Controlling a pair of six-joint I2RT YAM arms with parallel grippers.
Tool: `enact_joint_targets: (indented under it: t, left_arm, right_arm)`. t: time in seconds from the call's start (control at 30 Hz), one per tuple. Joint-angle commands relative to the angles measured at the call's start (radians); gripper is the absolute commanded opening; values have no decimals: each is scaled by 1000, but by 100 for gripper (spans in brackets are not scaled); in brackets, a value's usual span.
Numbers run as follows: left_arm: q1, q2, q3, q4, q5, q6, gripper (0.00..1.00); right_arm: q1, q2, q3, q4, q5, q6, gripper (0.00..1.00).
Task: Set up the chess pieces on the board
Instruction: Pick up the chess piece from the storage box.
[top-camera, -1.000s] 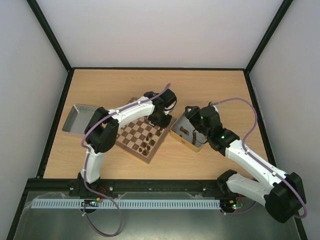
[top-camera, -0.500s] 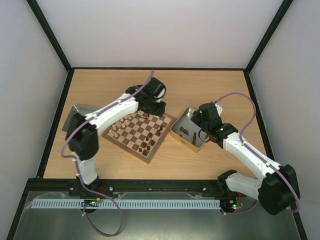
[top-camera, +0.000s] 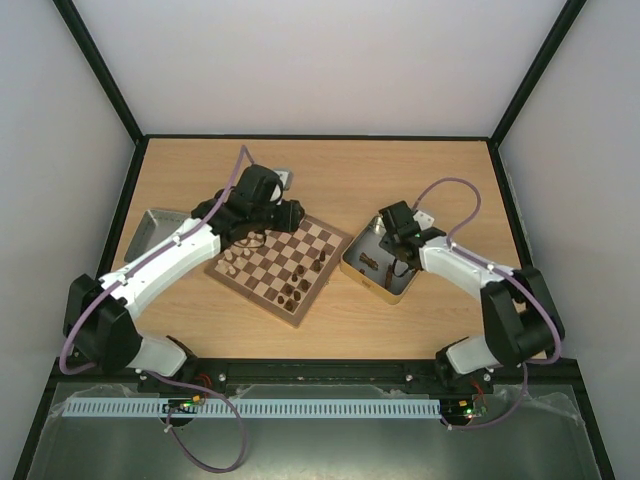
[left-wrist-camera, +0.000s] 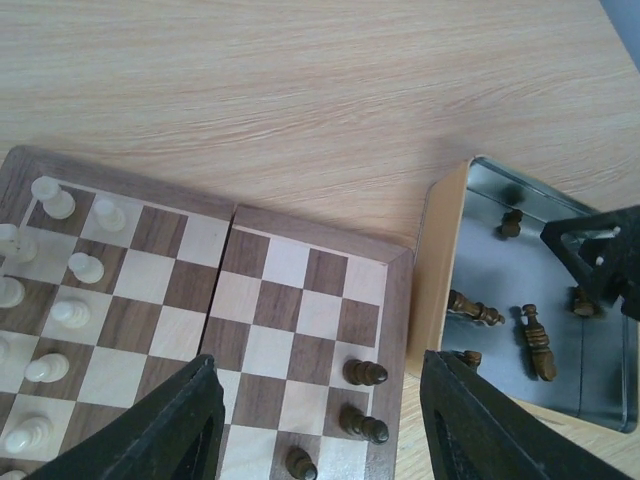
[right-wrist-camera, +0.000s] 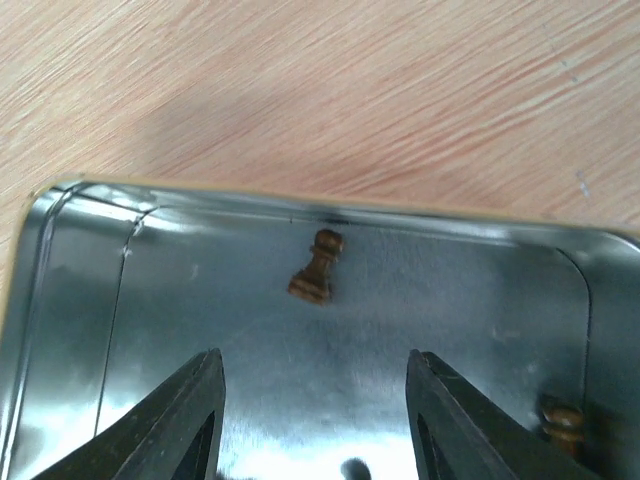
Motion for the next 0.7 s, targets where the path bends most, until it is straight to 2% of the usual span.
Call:
enact_joint_targets:
  t: [0.0, 0.17, 0.43, 0.67]
  left_arm:
    - [16, -34, -41, 62, 26, -3, 56]
    - [23, -33, -68, 76, 57, -7, 56]
    - [29, -13, -74, 80, 89, -3, 56]
    - [29, 3, -67, 72, 98, 2, 55]
  right_arm:
    - [-15, 102, 72, 14, 85, -3, 49]
    - [-22, 225, 135, -9, 99, 3, 48]
    - [-22, 309, 157, 1, 155, 10, 45]
    - [-22, 339, 157, 11, 155, -2, 35]
